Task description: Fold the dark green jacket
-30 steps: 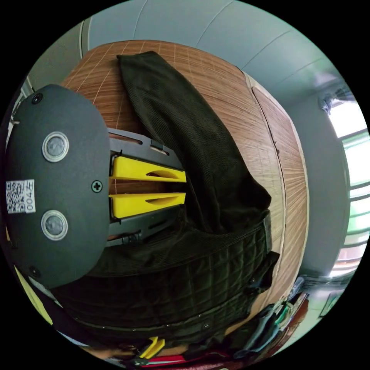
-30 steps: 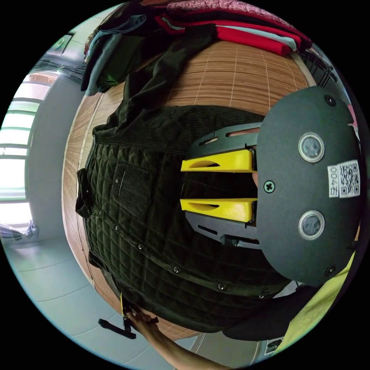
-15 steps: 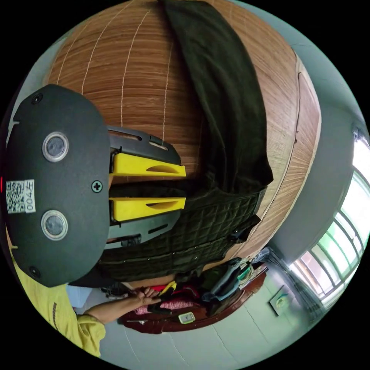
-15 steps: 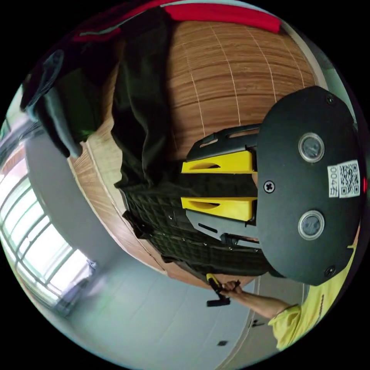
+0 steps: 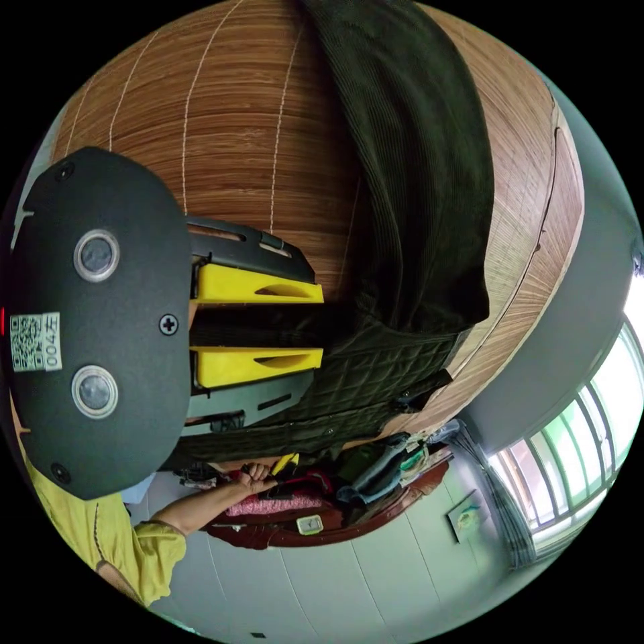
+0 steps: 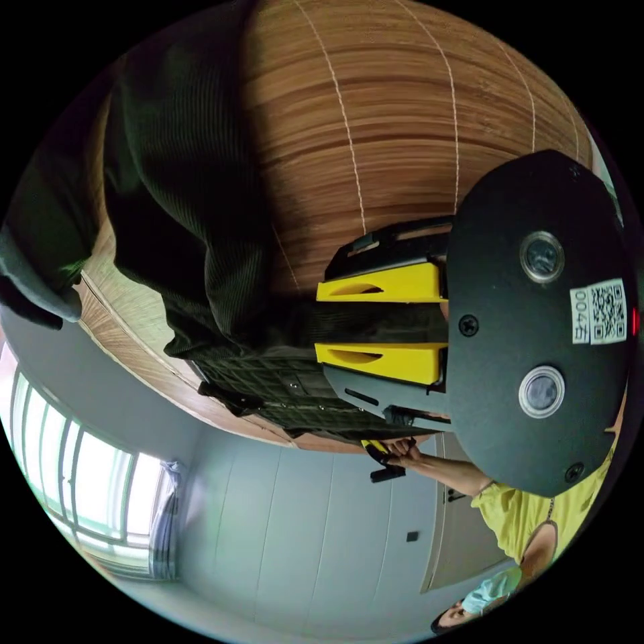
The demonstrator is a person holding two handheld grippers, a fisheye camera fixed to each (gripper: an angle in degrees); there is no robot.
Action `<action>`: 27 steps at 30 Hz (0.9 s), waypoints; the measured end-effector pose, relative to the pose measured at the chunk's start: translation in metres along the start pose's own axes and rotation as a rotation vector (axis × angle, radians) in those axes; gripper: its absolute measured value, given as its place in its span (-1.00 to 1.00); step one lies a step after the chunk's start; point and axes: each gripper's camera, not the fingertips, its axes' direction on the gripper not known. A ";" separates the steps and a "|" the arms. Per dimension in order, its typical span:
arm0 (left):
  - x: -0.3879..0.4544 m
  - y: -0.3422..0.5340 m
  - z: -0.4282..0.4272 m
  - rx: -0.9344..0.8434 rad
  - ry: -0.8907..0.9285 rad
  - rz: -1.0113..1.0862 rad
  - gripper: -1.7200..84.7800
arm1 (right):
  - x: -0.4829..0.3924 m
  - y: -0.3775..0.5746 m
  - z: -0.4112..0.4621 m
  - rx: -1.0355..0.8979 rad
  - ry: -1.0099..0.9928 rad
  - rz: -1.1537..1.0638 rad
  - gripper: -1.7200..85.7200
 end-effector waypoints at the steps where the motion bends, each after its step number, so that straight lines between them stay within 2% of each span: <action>1: -0.001 0.000 0.000 0.006 0.015 -0.004 -0.74 | 0.002 0.000 0.000 -0.004 -0.010 0.001 -0.74; 11: 0.010 0.003 0.013 -0.016 0.005 -0.018 -0.75 | 0.011 -0.005 0.001 -0.074 -0.059 -0.026 -0.80; 13: 0.013 0.006 0.014 -0.015 0.013 -0.032 -0.77 | 0.010 -0.004 0.000 -0.066 -0.040 -0.029 -0.81; 17: 0.030 0.014 0.017 -0.002 0.033 -0.021 -0.87 | -0.009 -0.001 -0.004 -0.040 0.120 -0.105 -0.84; 19: 0.049 0.017 0.016 0.006 -0.039 0.042 -0.90 | -0.023 0.000 -0.001 -0.049 0.213 -0.166 -0.85; 21: 0.081 0.021 0.010 0.026 -0.225 0.125 -0.92 | -0.040 0.001 0.005 -0.072 0.337 -0.236 -0.85; 27: 0.158 0.035 0.039 -0.074 -0.624 0.394 -0.94 | -0.051 0.002 0.018 -0.110 0.444 -0.265 -0.85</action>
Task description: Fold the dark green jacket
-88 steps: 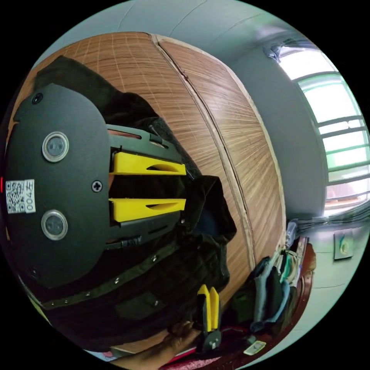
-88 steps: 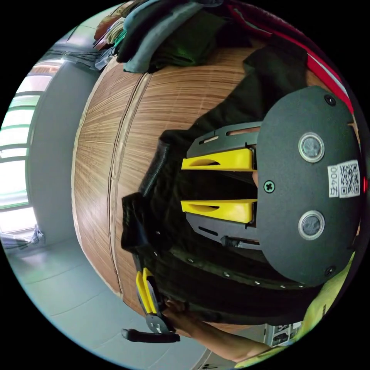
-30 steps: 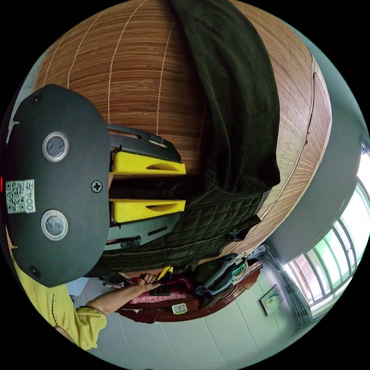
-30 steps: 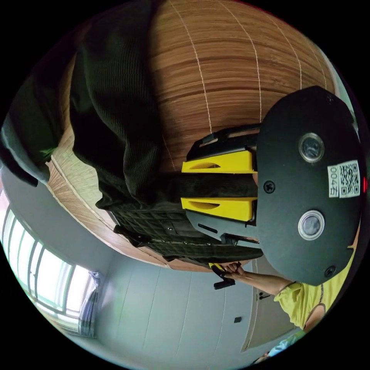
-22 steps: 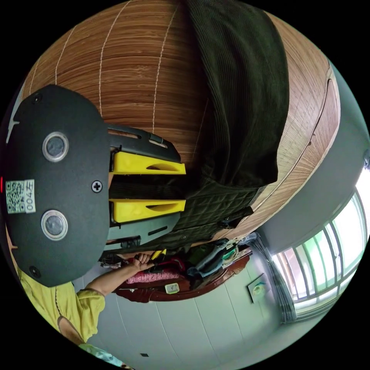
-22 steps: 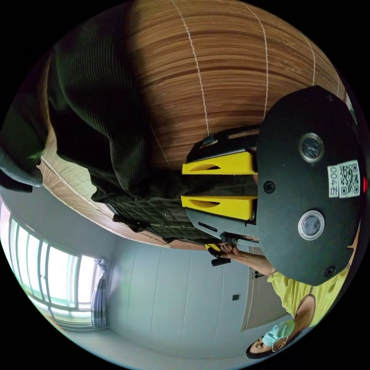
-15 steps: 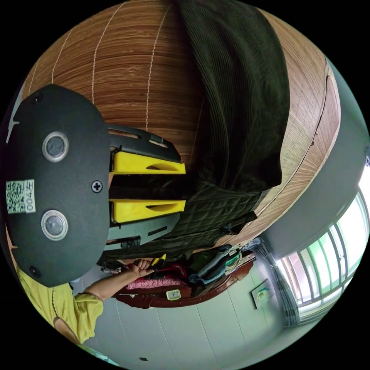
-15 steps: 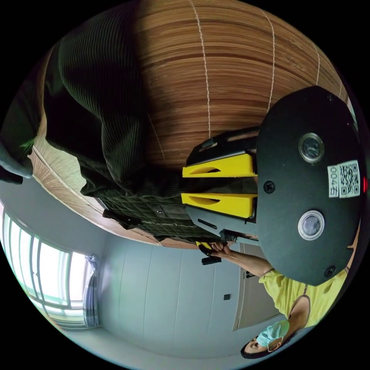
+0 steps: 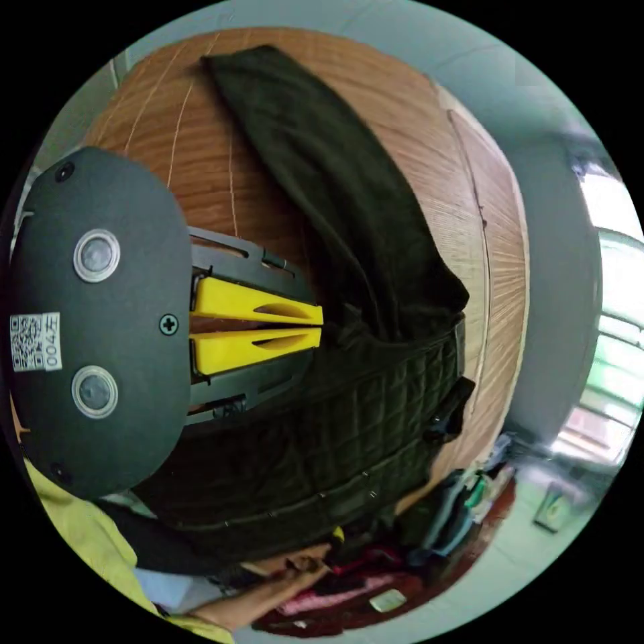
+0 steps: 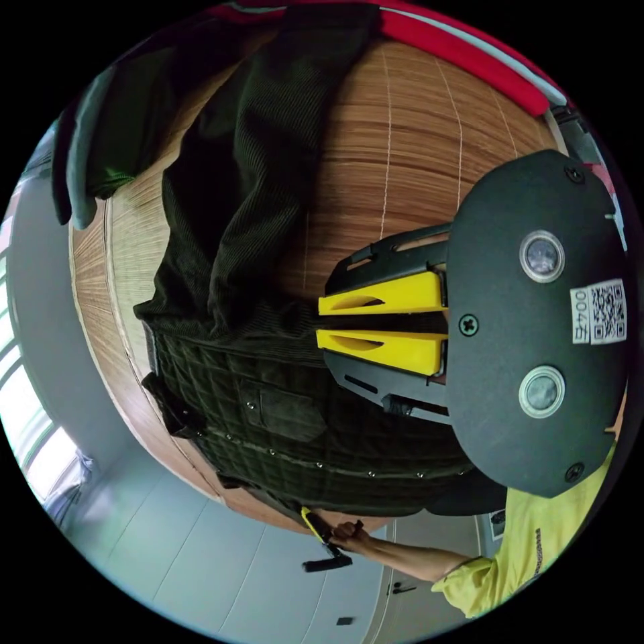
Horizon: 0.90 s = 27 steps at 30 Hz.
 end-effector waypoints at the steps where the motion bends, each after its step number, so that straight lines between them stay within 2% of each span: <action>1: 0.007 -0.001 0.001 -0.012 -0.029 0.016 -0.94 | 0.000 0.000 0.000 0.000 -0.005 0.003 -0.85; 3: 0.034 -0.001 0.003 -0.020 -0.112 0.050 -0.95 | 0.004 0.003 0.001 0.007 -0.035 0.013 -0.85; 10: 0.086 0.011 -0.008 0.045 -0.230 0.085 -0.94 | 0.002 0.011 0.002 0.024 -0.063 0.014 -0.85; 15: 0.138 0.013 -0.017 0.035 -0.433 0.181 -0.91 | 0.015 0.021 -0.005 0.016 -0.211 0.128 -0.81; 21: 0.148 0.023 -0.062 0.018 -0.371 0.103 -0.88 | -0.018 0.063 -0.032 0.012 -0.098 0.078 -0.70; 27: 0.158 0.071 -0.103 -0.012 -0.295 0.056 -0.82 | -0.056 0.122 -0.040 -0.001 0.030 0.050 -0.70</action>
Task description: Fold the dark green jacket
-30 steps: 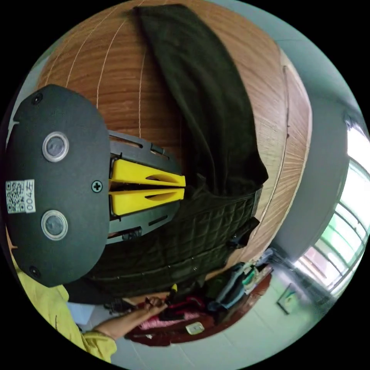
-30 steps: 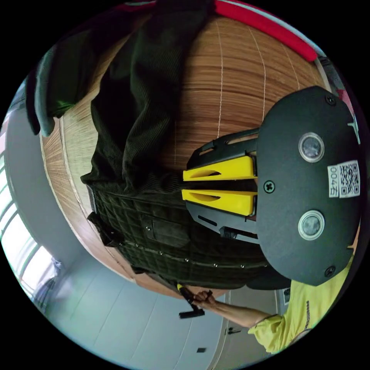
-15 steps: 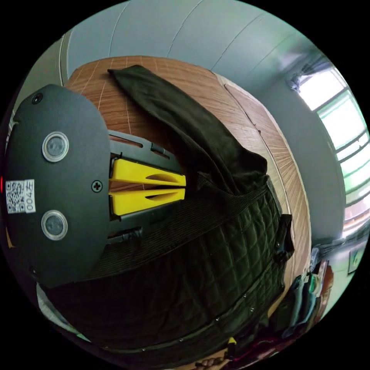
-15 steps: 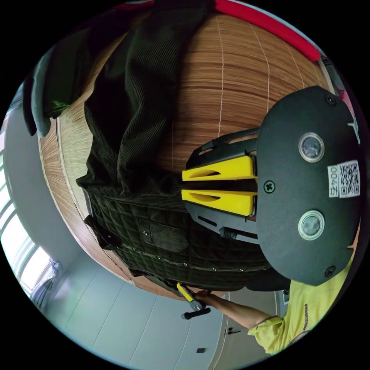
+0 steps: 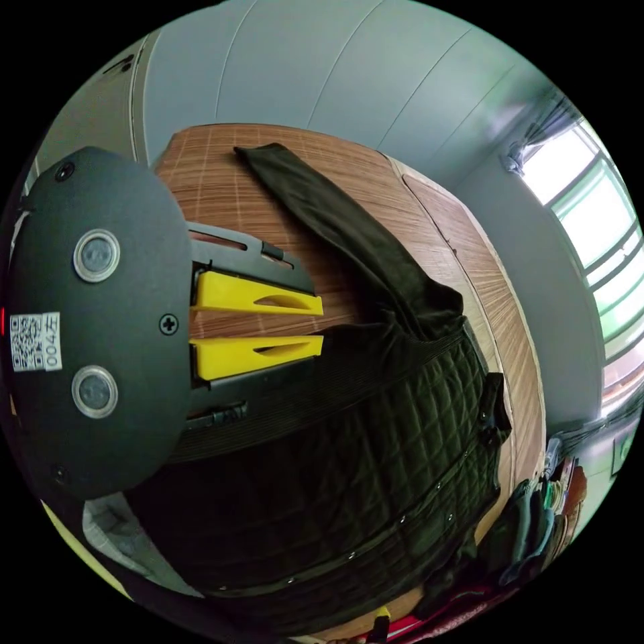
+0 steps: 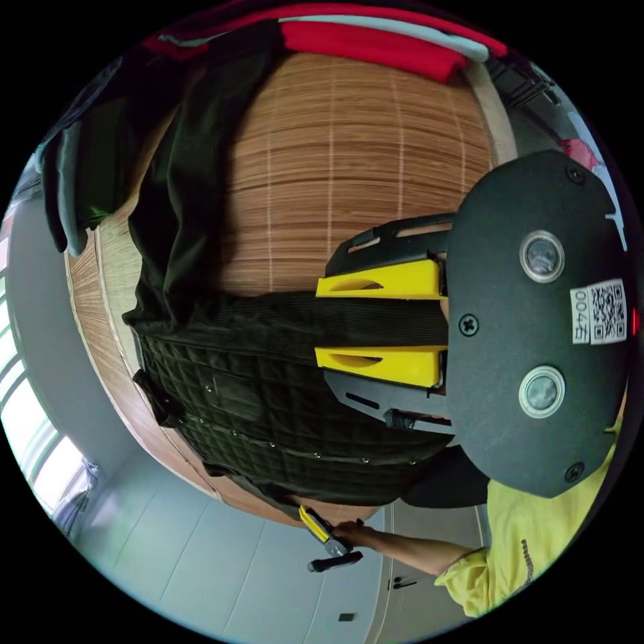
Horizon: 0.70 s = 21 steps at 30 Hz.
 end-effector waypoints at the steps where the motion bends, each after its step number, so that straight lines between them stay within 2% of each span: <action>1: 0.000 0.006 -0.003 -0.004 0.011 -0.011 -0.81 | -0.003 0.006 0.000 0.002 0.007 0.002 -0.70; 8: 0.005 0.056 -0.014 -0.073 0.165 -0.089 -0.77 | -0.018 0.052 0.003 0.016 0.027 0.065 -0.71; 21: 0.000 0.068 -0.021 -0.127 0.231 -0.151 -0.80 | -0.051 0.076 -0.001 -0.025 0.055 0.098 -0.79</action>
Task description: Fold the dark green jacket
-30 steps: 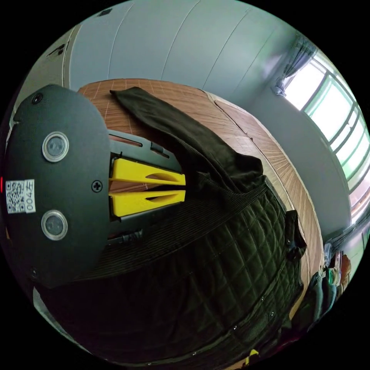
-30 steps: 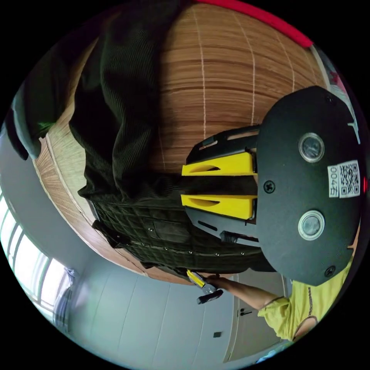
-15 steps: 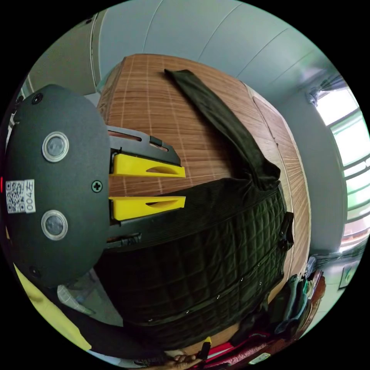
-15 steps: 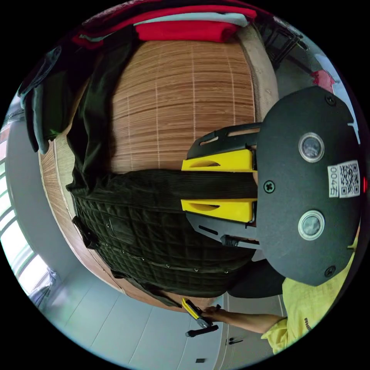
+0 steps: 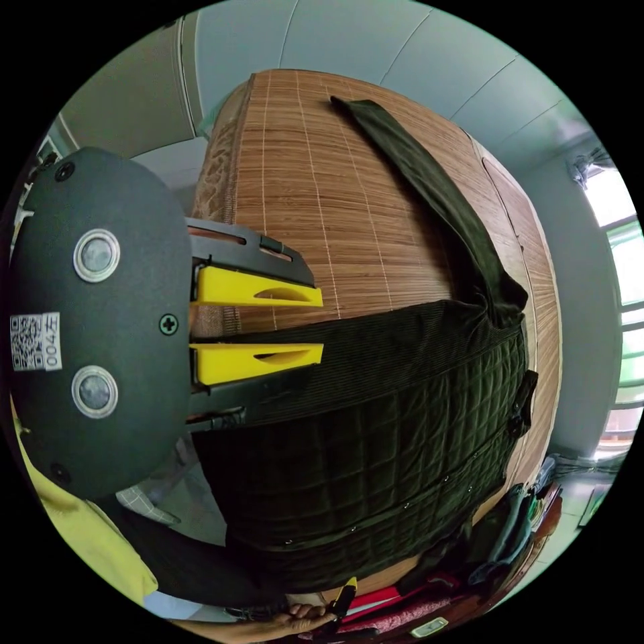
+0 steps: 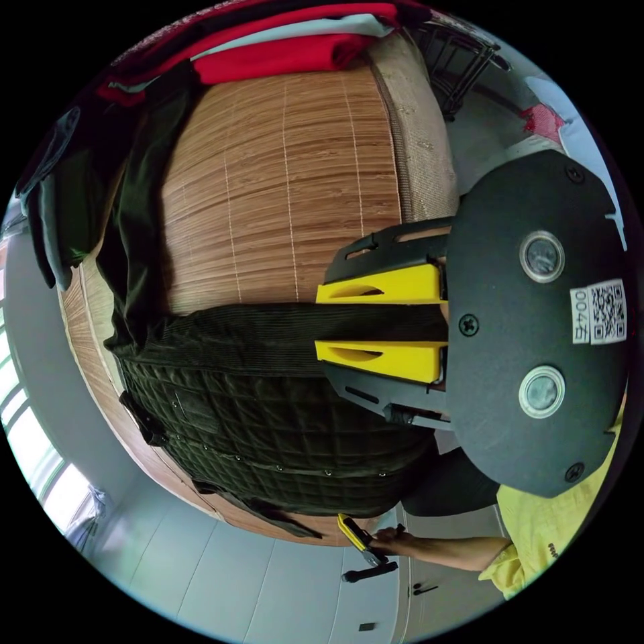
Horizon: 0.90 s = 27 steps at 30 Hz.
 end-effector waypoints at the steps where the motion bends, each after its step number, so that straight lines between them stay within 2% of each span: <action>1: 0.000 0.000 0.000 0.000 0.015 0.002 -0.81 | -0.002 0.001 0.000 0.000 0.002 -0.002 -0.81; 8: 0.015 -0.004 -0.015 -0.012 -0.097 0.052 -0.91 | -0.031 0.016 -0.015 0.074 0.110 -0.037 -0.90; 11: 0.014 -0.001 -0.008 -0.045 -0.088 0.065 -0.92 | -0.025 0.018 -0.005 0.033 0.086 0.001 -0.90; 18: 0.018 -0.004 -0.024 -0.045 -0.120 0.163 -0.92 | -0.046 0.016 -0.014 -0.042 0.110 -0.073 -0.86; 23: 0.000 -0.034 -0.059 0.135 -0.077 0.084 -0.93 | -0.083 0.017 -0.030 0.027 0.144 -0.167 -0.81; 27: 0.005 -0.089 -0.048 0.165 -0.060 0.113 -0.92 | -0.122 0.006 -0.011 0.018 0.117 -0.252 -0.78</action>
